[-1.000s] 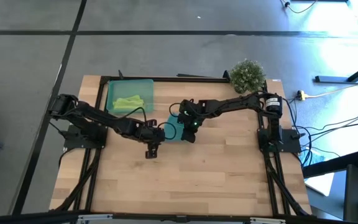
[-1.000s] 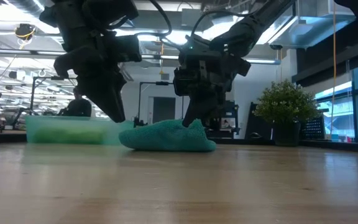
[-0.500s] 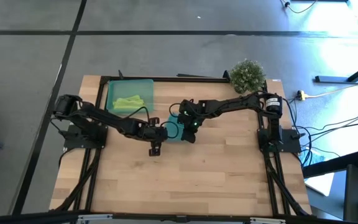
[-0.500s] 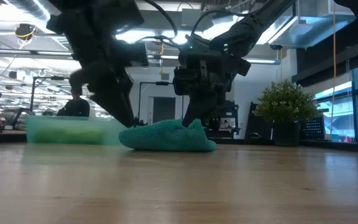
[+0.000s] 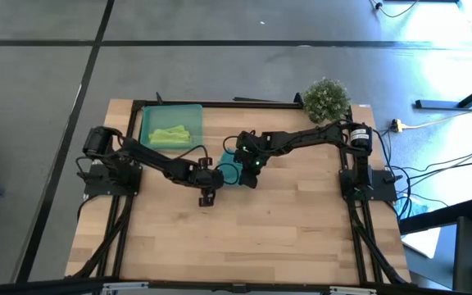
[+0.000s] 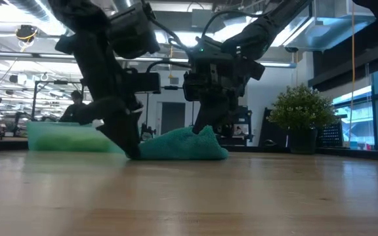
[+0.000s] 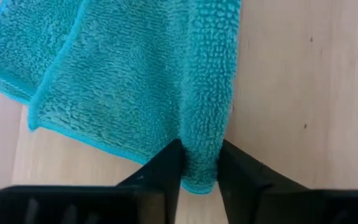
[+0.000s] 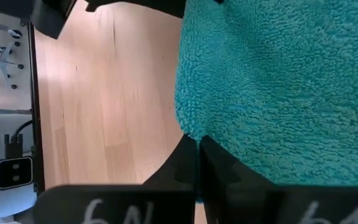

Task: Roll microfiber towels into tight, uniform cylinder then place into a basket
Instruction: Roll the blue microfiber cloth

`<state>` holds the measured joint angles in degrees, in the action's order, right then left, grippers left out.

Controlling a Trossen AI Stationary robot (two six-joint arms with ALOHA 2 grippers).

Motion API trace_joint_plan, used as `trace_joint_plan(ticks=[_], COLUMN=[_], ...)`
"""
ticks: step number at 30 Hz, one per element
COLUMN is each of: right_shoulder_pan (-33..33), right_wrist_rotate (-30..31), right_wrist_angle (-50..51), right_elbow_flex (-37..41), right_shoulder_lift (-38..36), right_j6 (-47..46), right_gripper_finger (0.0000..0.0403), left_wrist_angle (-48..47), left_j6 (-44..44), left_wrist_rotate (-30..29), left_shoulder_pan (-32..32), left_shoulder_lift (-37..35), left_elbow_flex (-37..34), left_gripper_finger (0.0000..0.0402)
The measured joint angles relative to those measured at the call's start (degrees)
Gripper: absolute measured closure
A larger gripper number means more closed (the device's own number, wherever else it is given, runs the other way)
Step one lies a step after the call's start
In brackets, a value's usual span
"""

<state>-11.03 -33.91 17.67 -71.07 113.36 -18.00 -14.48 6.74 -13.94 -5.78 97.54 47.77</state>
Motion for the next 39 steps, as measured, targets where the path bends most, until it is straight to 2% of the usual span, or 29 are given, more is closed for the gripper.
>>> trace_joint_plan(ticks=[3, 6, 10, 19, 25, 28, 35, 39], right_shoulder_pan=[0.04, 0.02, 0.02, -0.02, -0.02, -0.01, 0.44, 0.85], right_wrist_rotate=[1.24, 2.72, 3.45, 8.14, 8.70, 8.73, 8.55, 8.56], right_wrist_angle=[0.40, 1.45, 2.25, 4.18, 3.72, 3.78, 3.70, 3.99], right_elbow_flex=[0.00, 0.00, 0.01, 0.00, -0.09, -0.10, -0.02, 0.09], right_shoulder_lift=[-0.01, -0.04, -0.07, 0.57, 1.16, 1.51, 1.84, 1.90], right_j6=[-1.14, -1.28, -1.29, 0.06, 0.22, 0.23, 0.26, 0.39], right_gripper_finger=[0.0399, 0.0399, 0.0399, 0.0399, 0.0399, 0.0399, 0.0399, 0.0399], left_wrist_angle=[-0.56, -0.63, -1.00, -5.84, -10.72, -11.32, -11.40, -10.37], left_j6=[0.02, 0.54, 0.35, 0.15, 0.22, 0.66, 9.27, 11.23], left_wrist_rotate=[0.18, 3.00, 8.30, 15.86, 16.92, 19.40, 23.30, 23.51], left_shoulder_pan=[0.65, 1.79, 3.77, 9.36, 12.53, 14.10, 17.61, 19.17], left_shoulder_lift=[-0.93, -2.43, -4.81, -6.14, -6.12, -6.10, -3.44, -1.75], left_elbow_flex=[0.00, 0.05, 0.36, 4.76, 8.61, 9.65, 9.75, 9.75], left_gripper_finger=[0.0349, 0.0391, 0.0392, 0.0398, 0.0399, 0.0399, 0.0399, 0.0399])
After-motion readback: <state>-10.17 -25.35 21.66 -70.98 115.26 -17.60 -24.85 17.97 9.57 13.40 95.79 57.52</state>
